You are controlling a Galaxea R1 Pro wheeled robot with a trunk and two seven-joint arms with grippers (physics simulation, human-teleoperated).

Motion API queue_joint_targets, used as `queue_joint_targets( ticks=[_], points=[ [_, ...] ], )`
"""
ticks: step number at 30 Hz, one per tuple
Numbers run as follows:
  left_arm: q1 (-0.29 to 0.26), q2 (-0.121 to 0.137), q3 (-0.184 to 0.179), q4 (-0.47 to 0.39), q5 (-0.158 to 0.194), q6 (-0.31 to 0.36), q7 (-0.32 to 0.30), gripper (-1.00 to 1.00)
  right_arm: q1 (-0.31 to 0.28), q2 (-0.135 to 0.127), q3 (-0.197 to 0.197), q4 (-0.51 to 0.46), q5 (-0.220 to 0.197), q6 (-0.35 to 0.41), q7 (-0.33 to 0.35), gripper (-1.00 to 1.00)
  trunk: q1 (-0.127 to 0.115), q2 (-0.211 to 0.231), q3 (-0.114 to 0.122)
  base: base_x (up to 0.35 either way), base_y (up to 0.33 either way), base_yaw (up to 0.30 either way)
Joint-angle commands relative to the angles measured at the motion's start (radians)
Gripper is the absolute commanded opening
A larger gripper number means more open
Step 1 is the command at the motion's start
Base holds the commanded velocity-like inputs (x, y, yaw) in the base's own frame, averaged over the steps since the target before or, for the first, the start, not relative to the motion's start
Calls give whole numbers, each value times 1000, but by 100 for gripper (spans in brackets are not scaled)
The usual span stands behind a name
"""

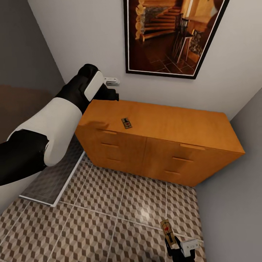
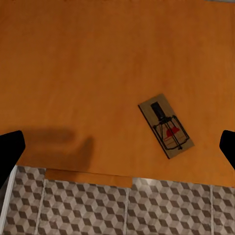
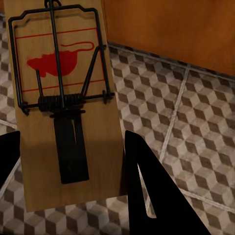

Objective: Take the four mousetraps from the cabinet in the bathroom and place them on the bathroom floor. Make sure all four end up on the same floor surface, and ensure that at least two of them are either under or directly next to the same bathroom sink.

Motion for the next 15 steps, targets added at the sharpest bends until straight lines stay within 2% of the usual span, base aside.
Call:
queue_joint_targets(
  ticks=[1, 15],
  points=[
    [-1, 1, -5, 0, 11, 2, 8, 100, -1, 0, 2, 1, -12, -3, 13, -100, 1, -2, -1, 3, -3, 0],
    [1, -1, -6, 0, 11, 2, 8, 100, -1, 0, 2, 1, -12, -3, 13, -100, 1, -2, -1, 0, 0, 0]
  ],
)
